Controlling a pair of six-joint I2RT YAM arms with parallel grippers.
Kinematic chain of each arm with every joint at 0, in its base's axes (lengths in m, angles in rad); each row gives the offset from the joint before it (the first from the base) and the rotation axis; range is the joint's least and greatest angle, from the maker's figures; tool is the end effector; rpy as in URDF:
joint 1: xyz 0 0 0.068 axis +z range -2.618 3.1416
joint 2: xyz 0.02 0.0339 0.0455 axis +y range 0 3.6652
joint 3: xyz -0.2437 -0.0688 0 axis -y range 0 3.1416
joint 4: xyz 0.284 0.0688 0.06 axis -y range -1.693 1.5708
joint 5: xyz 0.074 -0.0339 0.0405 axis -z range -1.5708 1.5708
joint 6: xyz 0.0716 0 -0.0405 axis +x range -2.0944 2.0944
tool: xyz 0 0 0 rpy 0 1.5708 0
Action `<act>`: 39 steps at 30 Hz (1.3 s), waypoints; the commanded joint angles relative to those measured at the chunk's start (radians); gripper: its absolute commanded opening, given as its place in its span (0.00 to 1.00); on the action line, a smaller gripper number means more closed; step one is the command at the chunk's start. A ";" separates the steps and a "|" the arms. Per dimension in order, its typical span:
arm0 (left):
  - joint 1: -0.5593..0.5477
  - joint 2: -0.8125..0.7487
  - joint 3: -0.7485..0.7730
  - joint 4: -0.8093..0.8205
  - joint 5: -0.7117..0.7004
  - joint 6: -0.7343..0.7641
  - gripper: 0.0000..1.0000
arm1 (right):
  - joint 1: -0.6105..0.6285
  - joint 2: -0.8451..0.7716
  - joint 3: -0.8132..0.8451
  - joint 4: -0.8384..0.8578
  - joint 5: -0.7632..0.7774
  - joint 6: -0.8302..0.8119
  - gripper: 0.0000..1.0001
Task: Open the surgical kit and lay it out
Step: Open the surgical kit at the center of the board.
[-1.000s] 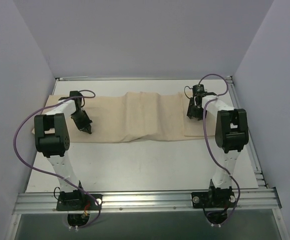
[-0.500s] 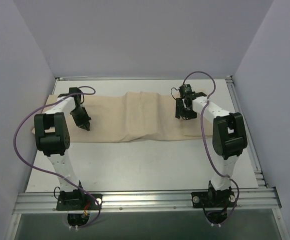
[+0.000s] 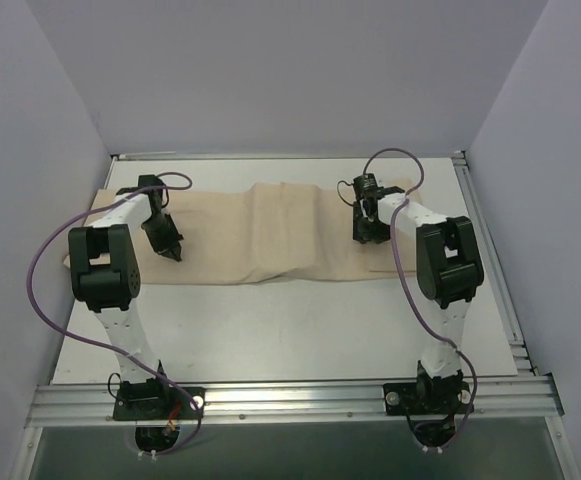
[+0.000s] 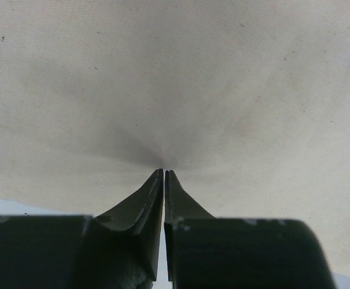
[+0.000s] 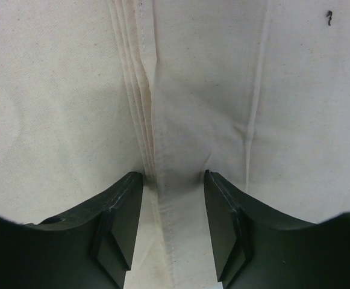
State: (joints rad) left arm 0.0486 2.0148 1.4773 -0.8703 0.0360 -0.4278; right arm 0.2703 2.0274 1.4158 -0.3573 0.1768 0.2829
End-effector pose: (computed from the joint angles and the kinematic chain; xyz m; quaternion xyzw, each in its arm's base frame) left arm 0.4226 0.0180 0.0961 -0.2337 0.9687 -0.0330 0.0766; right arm 0.4623 0.1150 0.0992 0.0322 0.9511 -0.0005 0.3071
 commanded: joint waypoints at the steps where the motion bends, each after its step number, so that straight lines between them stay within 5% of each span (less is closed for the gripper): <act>1: 0.004 0.010 -0.014 0.019 0.008 0.021 0.13 | 0.009 0.034 0.023 -0.051 0.079 0.005 0.44; 13: 0.027 0.033 -0.035 0.036 0.013 0.024 0.12 | -0.028 0.011 0.104 -0.135 0.188 0.036 0.00; 25: 0.037 0.033 -0.017 0.034 0.036 0.040 0.03 | -0.448 -0.012 0.259 -0.190 0.581 0.015 0.00; 27: 0.037 0.029 -0.020 0.030 0.054 0.032 0.03 | -0.488 0.014 0.311 -0.235 0.587 0.039 0.12; 29: 0.039 0.012 -0.026 0.033 0.065 0.032 0.06 | -0.488 0.014 0.360 -0.250 0.583 0.030 0.53; 31: 0.037 -0.016 -0.031 0.028 0.073 0.032 0.20 | -0.476 0.011 0.397 -0.244 0.529 0.009 0.73; 34: 0.039 -0.053 -0.025 0.010 0.082 0.031 0.39 | -0.424 0.033 0.504 -0.243 0.428 -0.031 0.79; 39: 0.033 -0.080 0.021 -0.032 0.117 0.027 0.48 | -0.364 0.140 0.621 -0.172 0.252 -0.110 0.82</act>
State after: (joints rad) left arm 0.0795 2.0045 1.4570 -0.8715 0.1207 -0.4065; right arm -0.1200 2.0968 1.9781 -0.5365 0.5659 0.2337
